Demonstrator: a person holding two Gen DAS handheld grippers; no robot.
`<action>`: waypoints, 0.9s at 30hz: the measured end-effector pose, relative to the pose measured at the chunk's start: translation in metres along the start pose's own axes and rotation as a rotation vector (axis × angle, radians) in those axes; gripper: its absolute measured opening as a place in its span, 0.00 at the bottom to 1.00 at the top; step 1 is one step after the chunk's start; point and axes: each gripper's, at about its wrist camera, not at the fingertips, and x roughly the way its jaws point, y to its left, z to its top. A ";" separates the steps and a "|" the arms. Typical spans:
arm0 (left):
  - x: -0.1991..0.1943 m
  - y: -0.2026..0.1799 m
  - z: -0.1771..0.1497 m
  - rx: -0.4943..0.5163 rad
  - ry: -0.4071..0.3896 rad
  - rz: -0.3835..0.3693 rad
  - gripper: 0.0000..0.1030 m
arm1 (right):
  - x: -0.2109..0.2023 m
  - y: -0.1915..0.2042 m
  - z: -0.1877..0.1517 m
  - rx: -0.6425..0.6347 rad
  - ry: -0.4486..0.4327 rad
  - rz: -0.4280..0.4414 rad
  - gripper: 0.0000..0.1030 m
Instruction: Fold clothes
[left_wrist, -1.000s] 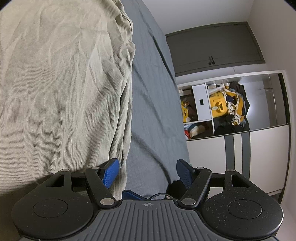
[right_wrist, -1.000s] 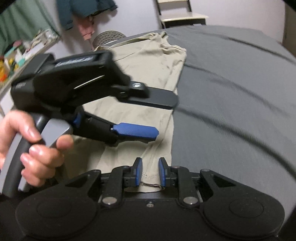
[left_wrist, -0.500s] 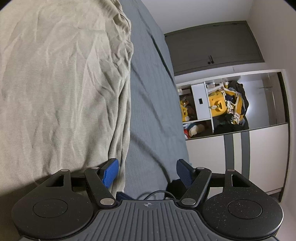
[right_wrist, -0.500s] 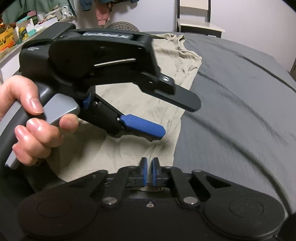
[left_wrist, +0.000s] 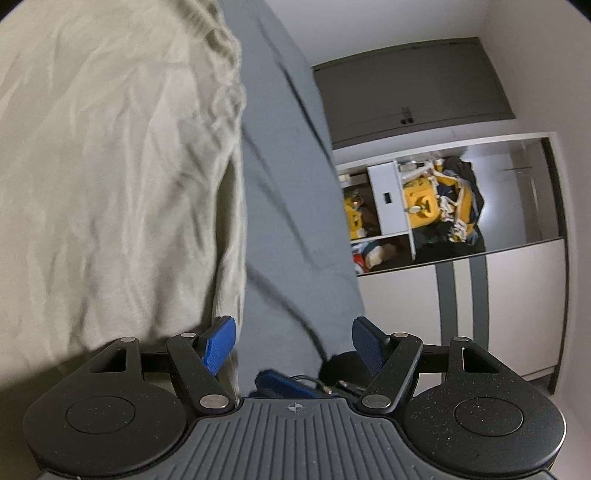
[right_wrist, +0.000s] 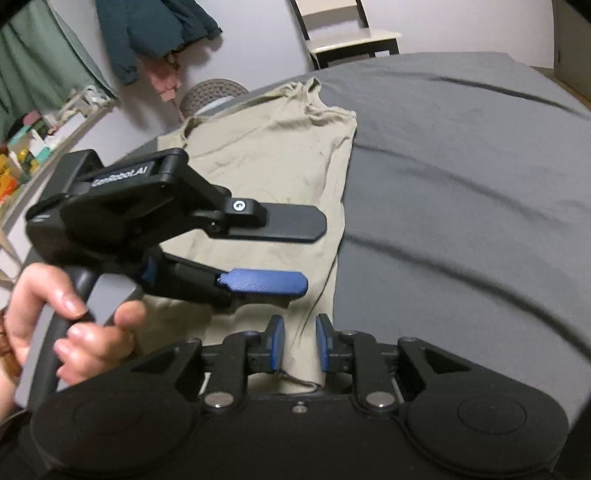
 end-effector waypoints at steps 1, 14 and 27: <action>0.000 0.001 -0.001 -0.007 0.000 0.008 0.67 | 0.005 0.002 0.000 0.005 0.010 -0.005 0.19; 0.005 0.002 -0.006 -0.009 0.005 0.015 0.67 | 0.026 0.006 0.000 0.039 0.004 -0.081 0.07; -0.020 -0.005 0.002 -0.003 -0.077 -0.006 0.67 | -0.008 -0.062 0.025 0.083 -0.021 -0.136 0.04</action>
